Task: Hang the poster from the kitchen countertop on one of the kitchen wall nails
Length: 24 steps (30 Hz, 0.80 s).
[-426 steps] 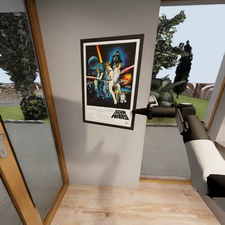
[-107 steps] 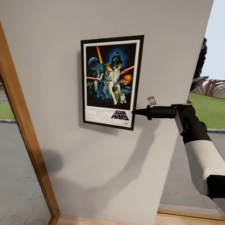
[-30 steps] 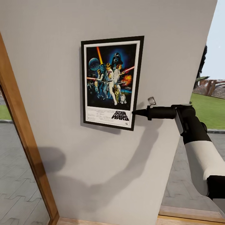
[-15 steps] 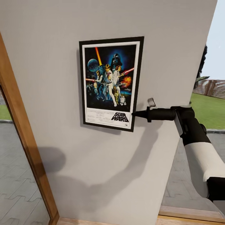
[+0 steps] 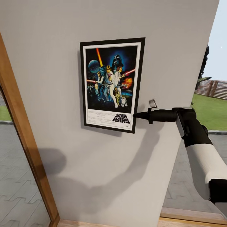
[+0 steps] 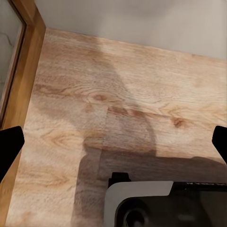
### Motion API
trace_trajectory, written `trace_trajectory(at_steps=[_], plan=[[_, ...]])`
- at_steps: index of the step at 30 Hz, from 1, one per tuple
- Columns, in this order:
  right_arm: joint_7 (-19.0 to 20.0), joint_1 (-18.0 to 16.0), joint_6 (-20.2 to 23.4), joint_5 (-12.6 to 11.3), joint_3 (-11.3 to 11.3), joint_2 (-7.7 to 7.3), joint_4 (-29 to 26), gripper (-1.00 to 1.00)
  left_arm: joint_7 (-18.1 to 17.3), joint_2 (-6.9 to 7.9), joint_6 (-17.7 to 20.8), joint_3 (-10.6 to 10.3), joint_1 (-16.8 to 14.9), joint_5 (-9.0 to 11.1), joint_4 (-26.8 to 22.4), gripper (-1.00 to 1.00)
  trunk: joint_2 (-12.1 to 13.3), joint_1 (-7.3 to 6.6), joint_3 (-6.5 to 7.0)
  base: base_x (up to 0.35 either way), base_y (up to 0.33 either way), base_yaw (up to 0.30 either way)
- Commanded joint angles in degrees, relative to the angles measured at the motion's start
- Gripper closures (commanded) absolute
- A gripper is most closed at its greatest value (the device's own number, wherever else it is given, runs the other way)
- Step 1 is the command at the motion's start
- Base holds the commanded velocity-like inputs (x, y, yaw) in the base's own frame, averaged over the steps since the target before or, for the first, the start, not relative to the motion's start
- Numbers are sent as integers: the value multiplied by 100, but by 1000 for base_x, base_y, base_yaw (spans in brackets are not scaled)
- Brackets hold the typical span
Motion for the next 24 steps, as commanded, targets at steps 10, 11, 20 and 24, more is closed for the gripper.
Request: trace_trajectory(at_steps=[10, 11, 20, 24], plan=[[30, -1, 74, -11, -2, 4, 2, 100, -37, -2, -2, 19, 2, 13, -3, -100, -3, 2, -1, 0, 0, 0], [30, -1, 67, -11, -2, 4, 2, 100, -37, -2, -2, 19, 2, 13, -3, -100, -3, 2, -1, 0, 0, 0], [30, -1, -219, -9, -2, 1, 79, 100, -37, -2, -2, 19, 2, 13, -3, -100, -3, 2, -1, 0, 0, 0], [30, -1, -247, -6, -2, 0, 103, 100, -37, -2, -2, 19, 2, 13, -3, -100, -3, 2, -1, 0, 0, 0]])
